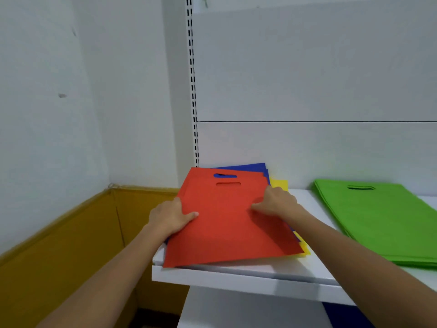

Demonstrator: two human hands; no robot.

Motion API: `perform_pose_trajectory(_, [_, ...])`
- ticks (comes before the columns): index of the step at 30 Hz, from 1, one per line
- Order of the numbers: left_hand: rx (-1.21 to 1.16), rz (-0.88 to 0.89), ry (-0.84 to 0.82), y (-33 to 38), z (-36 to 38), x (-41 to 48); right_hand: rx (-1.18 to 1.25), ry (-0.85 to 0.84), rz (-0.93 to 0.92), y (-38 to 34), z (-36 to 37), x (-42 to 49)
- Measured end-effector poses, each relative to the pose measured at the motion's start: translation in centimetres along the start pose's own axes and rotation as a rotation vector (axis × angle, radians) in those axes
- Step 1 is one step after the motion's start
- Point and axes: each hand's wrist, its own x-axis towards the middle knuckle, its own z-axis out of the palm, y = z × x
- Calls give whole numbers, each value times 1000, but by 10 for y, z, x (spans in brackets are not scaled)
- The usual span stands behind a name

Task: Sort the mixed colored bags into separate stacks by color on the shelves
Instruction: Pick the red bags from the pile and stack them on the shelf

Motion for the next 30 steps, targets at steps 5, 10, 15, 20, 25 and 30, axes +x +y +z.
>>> perform_pose_trajectory(5, [57, -16, 76, 1, 2, 5, 119, 32, 60, -5, 2, -4])
perform_pose_trajectory(10, [20, -54, 149, -4, 6, 11, 378, 195, 71, -11, 25, -4])
perform_pose_trajectory(15, [-79, -46, 165, -8, 7, 17, 345, 254, 170, -12, 36, -7])
perform_pose_trajectory(20, [-284, -33, 204, -10, 3, 23, 457, 233, 196, -9, 35, -5])
perform_pose_trajectory(25, [-329, -47, 181, -8, -3, 21, 525, 161, 246, -6, 28, 0])
perform_pose_trajectory(30, [-347, -39, 183, -4, -12, 22, 566, 123, 238, -2, 9, 9])
